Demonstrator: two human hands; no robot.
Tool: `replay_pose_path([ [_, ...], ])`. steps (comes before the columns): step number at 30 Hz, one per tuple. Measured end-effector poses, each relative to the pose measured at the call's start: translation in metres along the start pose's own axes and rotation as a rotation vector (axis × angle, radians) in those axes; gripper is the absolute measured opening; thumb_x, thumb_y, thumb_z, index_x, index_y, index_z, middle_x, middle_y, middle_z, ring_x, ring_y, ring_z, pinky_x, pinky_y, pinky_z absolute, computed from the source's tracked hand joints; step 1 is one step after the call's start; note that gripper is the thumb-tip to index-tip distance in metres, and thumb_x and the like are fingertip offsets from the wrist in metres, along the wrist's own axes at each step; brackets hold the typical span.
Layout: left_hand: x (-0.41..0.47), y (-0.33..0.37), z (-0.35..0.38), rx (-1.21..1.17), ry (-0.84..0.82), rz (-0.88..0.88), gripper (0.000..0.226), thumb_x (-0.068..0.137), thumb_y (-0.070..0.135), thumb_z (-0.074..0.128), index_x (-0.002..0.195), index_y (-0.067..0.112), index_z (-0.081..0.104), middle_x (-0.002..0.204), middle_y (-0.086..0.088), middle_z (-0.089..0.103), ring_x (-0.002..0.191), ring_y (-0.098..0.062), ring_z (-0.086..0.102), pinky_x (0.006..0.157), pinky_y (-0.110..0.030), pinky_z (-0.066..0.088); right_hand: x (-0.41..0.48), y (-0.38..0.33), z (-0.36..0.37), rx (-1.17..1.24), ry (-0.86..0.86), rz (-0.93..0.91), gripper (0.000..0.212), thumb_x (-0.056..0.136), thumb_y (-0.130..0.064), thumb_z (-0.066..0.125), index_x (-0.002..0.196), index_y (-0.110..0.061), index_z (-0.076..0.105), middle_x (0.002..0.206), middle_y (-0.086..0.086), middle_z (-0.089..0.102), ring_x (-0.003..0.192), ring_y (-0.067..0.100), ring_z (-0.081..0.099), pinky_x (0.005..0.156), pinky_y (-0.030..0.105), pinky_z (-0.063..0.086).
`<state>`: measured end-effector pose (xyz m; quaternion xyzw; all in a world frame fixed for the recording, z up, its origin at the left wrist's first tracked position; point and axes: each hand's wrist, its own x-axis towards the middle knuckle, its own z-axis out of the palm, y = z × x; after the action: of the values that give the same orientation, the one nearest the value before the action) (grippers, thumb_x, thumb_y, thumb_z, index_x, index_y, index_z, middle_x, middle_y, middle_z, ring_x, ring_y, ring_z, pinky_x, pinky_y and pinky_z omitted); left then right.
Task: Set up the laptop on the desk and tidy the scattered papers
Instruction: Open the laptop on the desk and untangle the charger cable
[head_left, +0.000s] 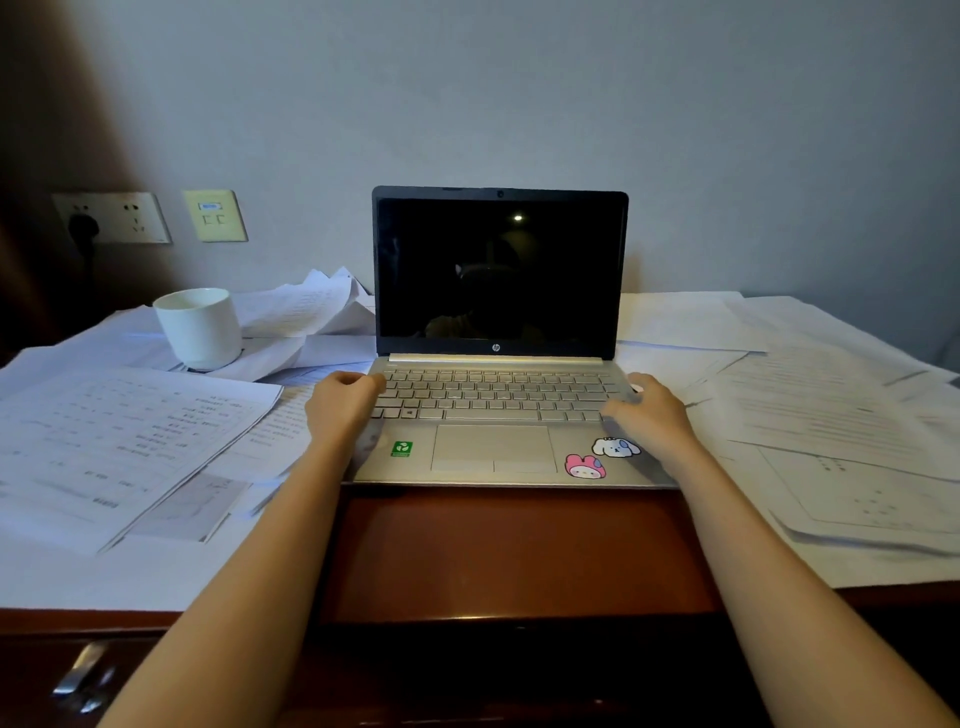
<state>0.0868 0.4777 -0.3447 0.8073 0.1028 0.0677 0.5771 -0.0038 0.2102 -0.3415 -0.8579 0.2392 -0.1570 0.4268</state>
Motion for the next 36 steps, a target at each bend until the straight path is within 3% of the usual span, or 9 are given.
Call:
replay_pose_path([
  [4,-0.007,-0.002,0.002,-0.026,0.035,-0.005,0.024,0.083,0.026,0.059,0.104,0.016,0.061,0.119,-0.011,0.061,0.113,-0.028,0.052,0.101,-0.040,0.041,0.002,0.000,-0.004,0.042,-0.010,0.029,0.056,0.086,-0.011,0.057,0.139,-0.011,0.040,0.135,0.010,0.052,0.121,0.027,0.049,0.088,0.026,0.037],
  [12,-0.015,-0.002,0.001,-0.051,0.038,0.002,0.028,0.080,0.023,0.059,0.107,0.014,0.062,0.115,-0.010,0.062,0.111,-0.028,0.053,0.099,-0.039,0.042,0.003,0.006,-0.009,0.112,-0.018,0.091,0.063,0.081,-0.010,0.063,0.141,-0.011,0.040,0.137,0.010,0.051,0.124,0.026,0.049,0.103,0.034,0.038],
  [21,-0.009,-0.008,0.003,-0.036,0.031,0.021,0.027,0.080,0.022,0.059,0.105,0.014,0.060,0.102,-0.005,0.057,0.101,-0.024,0.051,0.098,-0.040,0.042,0.006,0.009,-0.008,0.158,0.014,0.121,0.061,0.080,-0.007,0.063,0.138,-0.010,0.044,0.136,0.009,0.054,0.122,0.026,0.051,0.104,0.035,0.040],
  [27,-0.011,-0.007,0.013,0.147,0.091,0.126,0.029,0.084,0.020,0.055,0.111,0.009,0.058,0.105,-0.008,0.061,0.105,-0.027,0.053,0.085,-0.031,0.036,0.000,0.006,-0.005,0.057,0.039,0.075,0.046,0.084,-0.003,0.057,0.129,-0.006,0.053,0.127,0.011,0.058,0.115,0.028,0.052,0.086,0.027,0.039],
  [30,-0.013,-0.006,0.017,0.250,0.084,0.156,0.035,0.088,0.026,0.052,0.119,0.009,0.054,0.118,-0.014,0.061,0.111,-0.031,0.053,0.090,-0.035,0.039,-0.004,0.004,0.000,-0.027,0.030,0.020,0.032,0.085,-0.005,0.050,0.114,-0.010,0.062,0.113,0.010,0.064,0.098,0.027,0.053,0.074,0.025,0.036],
  [34,-0.013,-0.005,0.014,0.250,0.070,0.160,0.037,0.089,0.031,0.051,0.120,0.010,0.053,0.120,-0.016,0.060,0.111,-0.032,0.053,0.093,-0.038,0.040,-0.004,0.006,0.001,-0.070,0.061,0.080,0.009,0.079,-0.016,0.055,0.086,-0.017,0.062,0.099,0.010,0.063,0.108,0.034,0.054,0.070,0.027,0.037],
  [36,-0.015,-0.004,0.012,0.255,0.059,0.160,0.038,0.088,0.031,0.052,0.120,0.010,0.053,0.121,-0.016,0.059,0.113,-0.032,0.052,0.095,-0.038,0.040,-0.005,0.006,-0.001,-0.066,0.066,0.102,0.008,0.078,-0.017,0.060,0.086,-0.016,0.062,0.094,0.010,0.061,0.104,0.033,0.055,0.069,0.028,0.038],
])
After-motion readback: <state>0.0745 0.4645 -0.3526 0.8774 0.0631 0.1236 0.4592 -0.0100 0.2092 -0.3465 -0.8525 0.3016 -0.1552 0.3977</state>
